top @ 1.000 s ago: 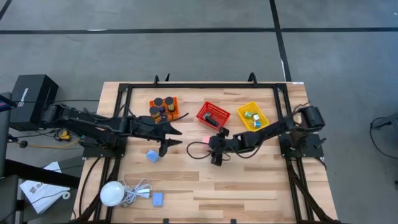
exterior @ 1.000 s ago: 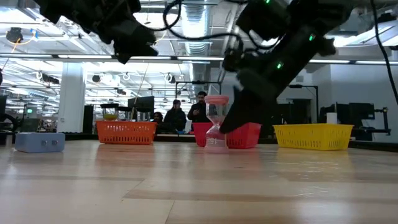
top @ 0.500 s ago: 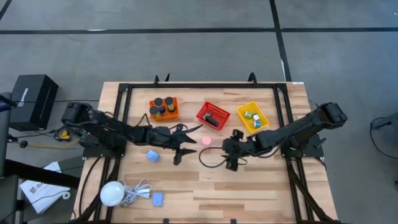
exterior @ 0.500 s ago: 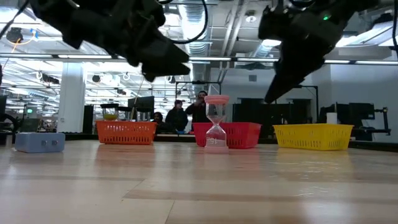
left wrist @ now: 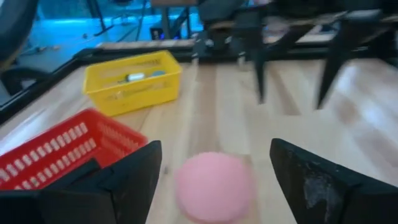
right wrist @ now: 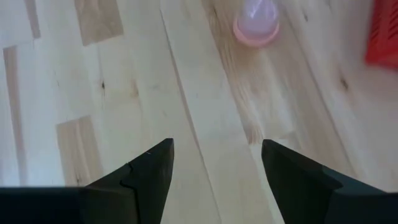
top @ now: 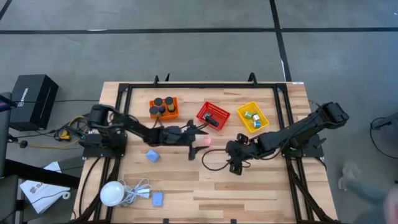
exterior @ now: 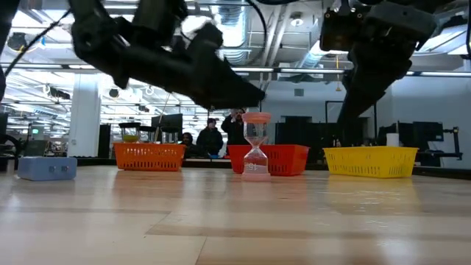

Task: Pick & Place Office items
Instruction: Put the pink hourglass into the orange bin, then put the top light blue charger adapter into the yellow bin

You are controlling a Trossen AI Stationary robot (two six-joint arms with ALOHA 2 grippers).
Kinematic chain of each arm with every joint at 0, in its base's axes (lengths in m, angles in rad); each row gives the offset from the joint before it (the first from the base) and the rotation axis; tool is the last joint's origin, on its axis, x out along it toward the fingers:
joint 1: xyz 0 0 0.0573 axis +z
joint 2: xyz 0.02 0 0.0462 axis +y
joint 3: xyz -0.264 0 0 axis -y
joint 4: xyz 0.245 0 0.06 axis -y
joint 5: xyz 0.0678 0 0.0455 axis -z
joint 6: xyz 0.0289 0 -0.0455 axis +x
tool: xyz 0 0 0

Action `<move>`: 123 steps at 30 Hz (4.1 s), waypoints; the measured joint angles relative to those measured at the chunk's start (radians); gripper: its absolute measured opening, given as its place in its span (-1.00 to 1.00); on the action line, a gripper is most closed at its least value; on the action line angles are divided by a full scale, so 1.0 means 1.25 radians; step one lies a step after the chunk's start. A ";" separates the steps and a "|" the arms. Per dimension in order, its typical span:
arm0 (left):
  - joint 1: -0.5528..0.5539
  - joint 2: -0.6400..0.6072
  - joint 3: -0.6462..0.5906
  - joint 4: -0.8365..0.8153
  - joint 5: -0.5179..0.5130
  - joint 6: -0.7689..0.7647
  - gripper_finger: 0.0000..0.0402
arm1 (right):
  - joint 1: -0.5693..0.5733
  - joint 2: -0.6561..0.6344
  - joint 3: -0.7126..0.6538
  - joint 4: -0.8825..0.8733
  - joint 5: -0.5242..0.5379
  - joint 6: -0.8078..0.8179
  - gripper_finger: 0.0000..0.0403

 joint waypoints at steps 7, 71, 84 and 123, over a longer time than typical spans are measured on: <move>0.029 0.030 0.018 -0.007 0.059 -0.109 0.51 | 0.001 0.000 0.000 -0.033 -0.012 0.005 0.17; 0.136 -0.576 -0.249 -0.307 -0.295 -0.133 -0.02 | 0.001 0.001 0.000 -0.031 -0.012 0.038 0.17; 0.209 -0.583 -0.329 -0.298 -0.349 -0.175 -0.02 | -0.002 0.001 0.000 -0.032 -0.011 0.025 0.17; 0.230 -0.498 -0.331 -0.289 -0.372 -0.195 0.33 | 0.000 0.001 0.000 -0.032 -0.009 0.025 0.17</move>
